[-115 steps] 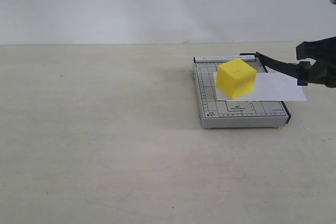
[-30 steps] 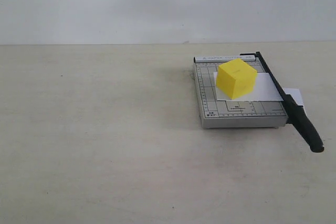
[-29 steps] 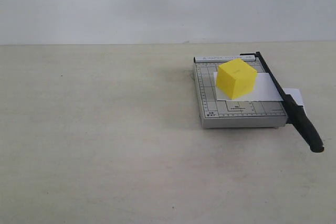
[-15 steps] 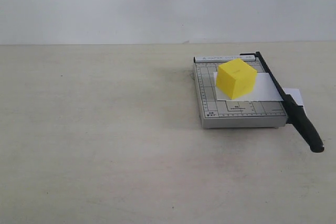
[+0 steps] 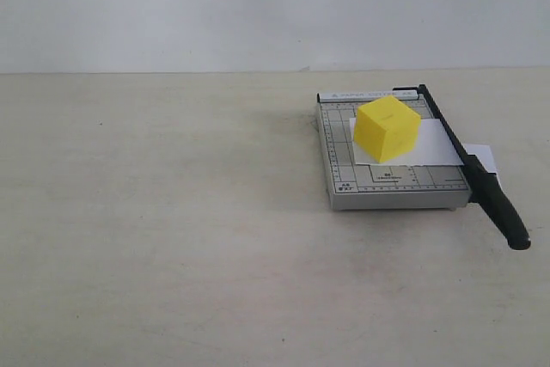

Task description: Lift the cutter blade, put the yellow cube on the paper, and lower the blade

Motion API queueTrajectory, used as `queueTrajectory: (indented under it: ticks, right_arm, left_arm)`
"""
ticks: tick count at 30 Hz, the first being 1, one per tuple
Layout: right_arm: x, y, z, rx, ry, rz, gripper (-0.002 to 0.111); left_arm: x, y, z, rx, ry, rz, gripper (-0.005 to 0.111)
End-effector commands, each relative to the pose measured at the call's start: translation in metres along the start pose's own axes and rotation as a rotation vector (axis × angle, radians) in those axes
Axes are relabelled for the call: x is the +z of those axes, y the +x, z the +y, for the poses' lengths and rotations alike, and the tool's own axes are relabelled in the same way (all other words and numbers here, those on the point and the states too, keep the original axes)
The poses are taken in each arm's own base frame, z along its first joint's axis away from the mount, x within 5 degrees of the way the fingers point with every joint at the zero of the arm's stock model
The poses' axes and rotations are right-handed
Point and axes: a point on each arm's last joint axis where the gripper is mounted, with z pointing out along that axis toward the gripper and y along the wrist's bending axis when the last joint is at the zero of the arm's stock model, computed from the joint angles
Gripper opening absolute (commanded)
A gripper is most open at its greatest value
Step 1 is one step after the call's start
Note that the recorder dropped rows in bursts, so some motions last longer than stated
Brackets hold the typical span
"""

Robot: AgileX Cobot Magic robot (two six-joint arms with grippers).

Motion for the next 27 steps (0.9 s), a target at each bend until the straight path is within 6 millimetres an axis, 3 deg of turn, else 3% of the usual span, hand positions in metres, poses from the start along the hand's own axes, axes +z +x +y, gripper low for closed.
queueTrajectory:
  ticks: [1, 14, 20, 27]
  right_arm:
    - [0.0, -0.001, 0.0, 0.012, -0.001, -0.014, 0.0]
    - [0.0, -0.001, 0.0, 0.012, -0.001, -0.014, 0.0]
    - [0.0, -0.001, 0.0, 0.012, -0.001, -0.014, 0.0]
    - [0.0, -0.001, 0.0, 0.012, -0.001, -0.014, 0.0]
  left_arm:
    - [0.0, 0.0, 0.0, -0.02, -0.001, -0.008, 0.004]
    - [0.0, 0.0, 0.0, -0.02, -0.001, -0.008, 0.004]
    - [-0.002, 0.018, 0.0, 0.026, 0.004, 0.185, 0.004]
    - [-0.003, 0.018, -0.007, 0.07, 0.117, 0.189, 0.004]
